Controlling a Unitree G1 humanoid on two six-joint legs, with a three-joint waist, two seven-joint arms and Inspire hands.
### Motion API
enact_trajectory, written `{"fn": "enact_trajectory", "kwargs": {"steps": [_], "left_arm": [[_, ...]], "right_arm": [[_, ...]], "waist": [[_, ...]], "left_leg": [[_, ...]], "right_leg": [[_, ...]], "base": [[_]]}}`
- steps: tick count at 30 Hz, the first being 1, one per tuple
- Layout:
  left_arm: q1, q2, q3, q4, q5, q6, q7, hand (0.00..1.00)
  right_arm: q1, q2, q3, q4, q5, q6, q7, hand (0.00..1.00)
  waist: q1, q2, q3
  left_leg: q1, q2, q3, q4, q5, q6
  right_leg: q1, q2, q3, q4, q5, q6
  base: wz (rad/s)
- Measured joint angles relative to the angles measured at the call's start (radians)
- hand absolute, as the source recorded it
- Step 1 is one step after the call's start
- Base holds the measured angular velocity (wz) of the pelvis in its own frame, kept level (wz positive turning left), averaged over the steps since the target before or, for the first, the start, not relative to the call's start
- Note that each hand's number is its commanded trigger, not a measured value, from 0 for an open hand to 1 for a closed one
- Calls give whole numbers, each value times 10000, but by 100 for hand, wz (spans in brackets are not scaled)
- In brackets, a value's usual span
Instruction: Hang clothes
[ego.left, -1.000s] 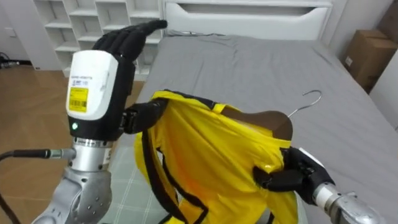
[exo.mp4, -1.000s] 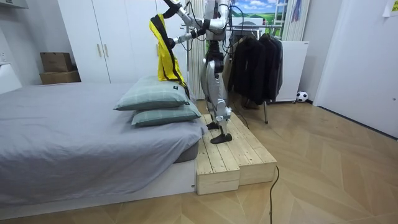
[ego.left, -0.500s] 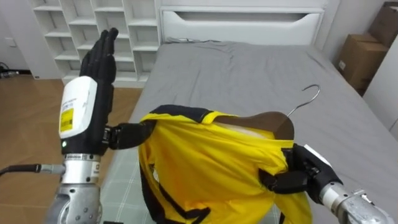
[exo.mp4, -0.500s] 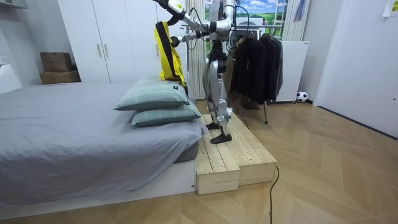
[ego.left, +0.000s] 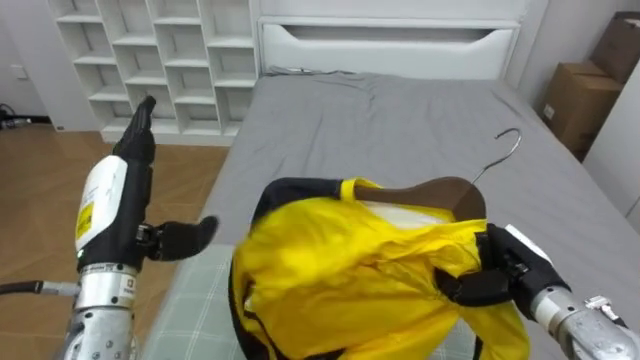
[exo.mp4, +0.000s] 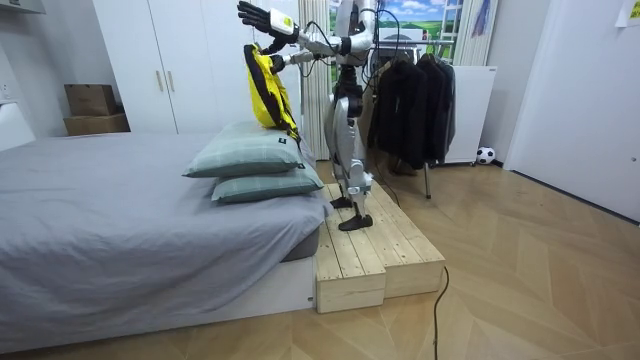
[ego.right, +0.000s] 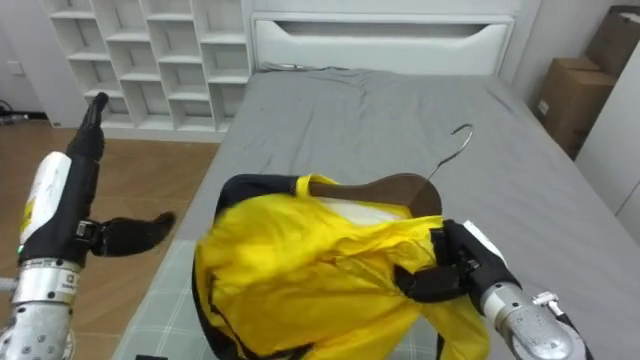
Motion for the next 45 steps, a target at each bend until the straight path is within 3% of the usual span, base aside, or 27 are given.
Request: {"fn": "enact_trajectory", "kwargs": {"steps": [7,11,15,21,26,31,33,36,41,45], "left_arm": [[716,-18,1046,333,-1639,141,-270,0],[1089,-166,1521,1742,-2333,384,-832,0],[1776,-357,1576,2412,-2305,644,-1349,0],[2054,-466,1496,1889,-2335,649,-2460,0],[2371,-499,1451,1861,-2283,497,-2611,0],[2950,-629,1520,3717,-2616,296,-2409,0],[3446,-634,1779,4870,-2642,350,-2308,0],[4041,-662,2170,5567,-2630,558,-2273,0],[4093,-674,2700,6817,-2629,553,-1915,0],[4257,-722,2709,7307,-2732,628,-1887,0]], "right_arm": [[63,-224,-565,-392,-18,31,-63,100],[124,-243,-718,-505,-40,229,-156,100],[414,-242,-1058,-512,-107,231,-139,100],[414,-249,-1272,-634,-382,227,-64,100],[415,-325,-1272,-636,-337,226,-147,100],[434,-686,-1361,-813,-450,227,-407,100],[659,-710,-1416,-1301,-557,229,-593,100],[789,-922,-1412,-2051,-1118,340,-593,100],[867,-1266,-1362,-3235,-2386,438,-390,100],[876,-1390,-1343,-3907,-3046,564,-305,100]], "waist": [[6,10,5],[55,7,4],[211,-15,8],[112,-33,10],[60,-7,16],[259,-7,18],[294,-40,10],[354,-86,35],[672,-156,65],[837,-360,92]], "left_leg": [[-67,2,6,-134,-1,-1],[47,-1,28,-141,-1,-1],[-23,5,87,-176,-23,19],[-355,-58,21,-96,-24,25],[-348,-51,25,-104,-21,28],[-227,-19,204,-124,-20,29],[-92,12,232,-118,-21,27],[-97,21,237,-137,-24,24],[-192,17,228,-296,-32,23],[-251,-6,225,-329,-109,20]], "right_leg": [[-135,-1,-61,4,-3,2],[-42,-3,-37,8,-4,2],[-134,1,5,9,-5,4],[-269,-62,-85,-76,-95,61],[-369,-46,-81,-16,-113,40],[-367,-43,-84,18,-114,37],[-249,-25,-114,27,-109,29],[-266,-26,-239,15,-110,29],[-355,-18,-258,10,-117,31],[-414,-46,-279,19,-154,50]], "base": [[0],[0],[-3],[4],[-2],[-10],[-6],[0],[4],[4]]}}
